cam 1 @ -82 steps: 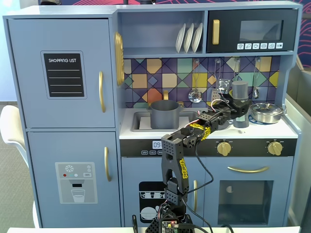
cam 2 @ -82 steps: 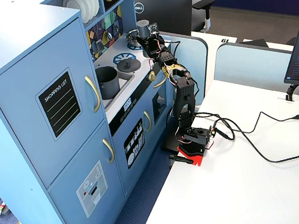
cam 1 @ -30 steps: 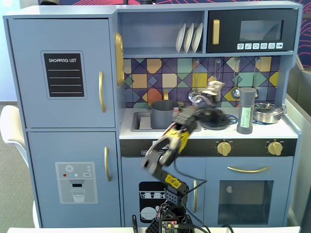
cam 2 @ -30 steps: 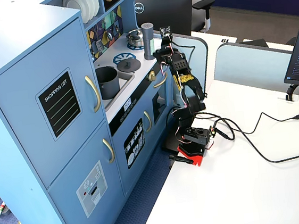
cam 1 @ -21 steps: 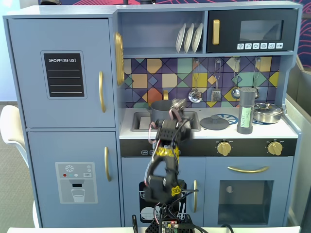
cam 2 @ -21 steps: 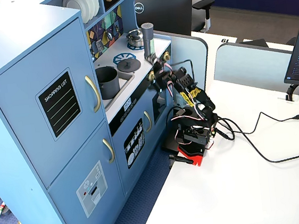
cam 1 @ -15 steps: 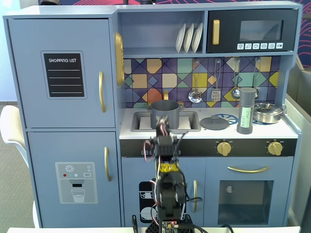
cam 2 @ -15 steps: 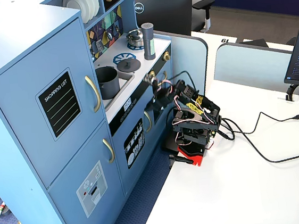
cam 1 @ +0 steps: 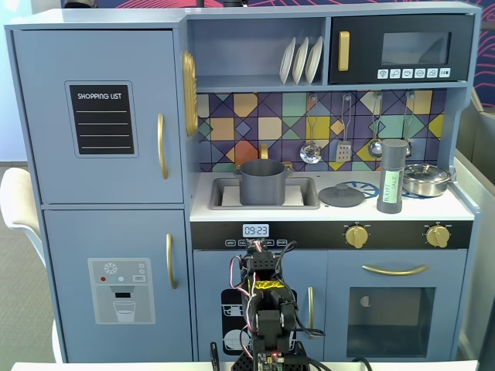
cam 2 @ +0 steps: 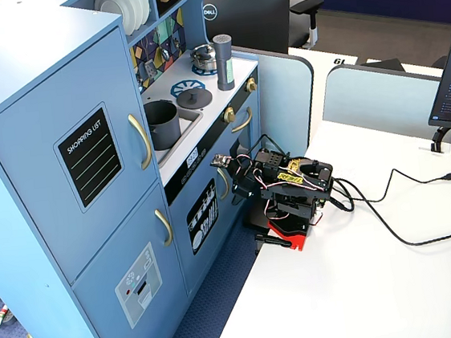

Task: Put salt in the gray recipient

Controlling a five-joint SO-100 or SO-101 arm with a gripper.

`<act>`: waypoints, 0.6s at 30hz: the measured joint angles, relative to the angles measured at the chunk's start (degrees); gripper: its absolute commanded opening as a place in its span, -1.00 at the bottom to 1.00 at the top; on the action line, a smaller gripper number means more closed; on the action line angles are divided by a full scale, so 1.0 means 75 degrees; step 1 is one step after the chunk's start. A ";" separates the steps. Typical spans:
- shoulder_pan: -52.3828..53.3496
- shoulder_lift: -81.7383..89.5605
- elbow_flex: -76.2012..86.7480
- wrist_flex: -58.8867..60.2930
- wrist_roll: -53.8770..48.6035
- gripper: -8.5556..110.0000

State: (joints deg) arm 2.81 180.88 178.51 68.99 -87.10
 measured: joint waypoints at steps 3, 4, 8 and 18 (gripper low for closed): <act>0.0164 0.0328 0.0000 0.0633 -0.0164 -0.85; 0.0187 0.0363 0.0000 0.0715 -0.0164 -0.85; 0.0270 0.0422 0.0047 0.0891 -0.0164 -0.83; 0.0316 0.0434 0.0047 0.0902 -0.0164 -0.80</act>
State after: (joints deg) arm 5.19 184.13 178.86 75.76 -88.33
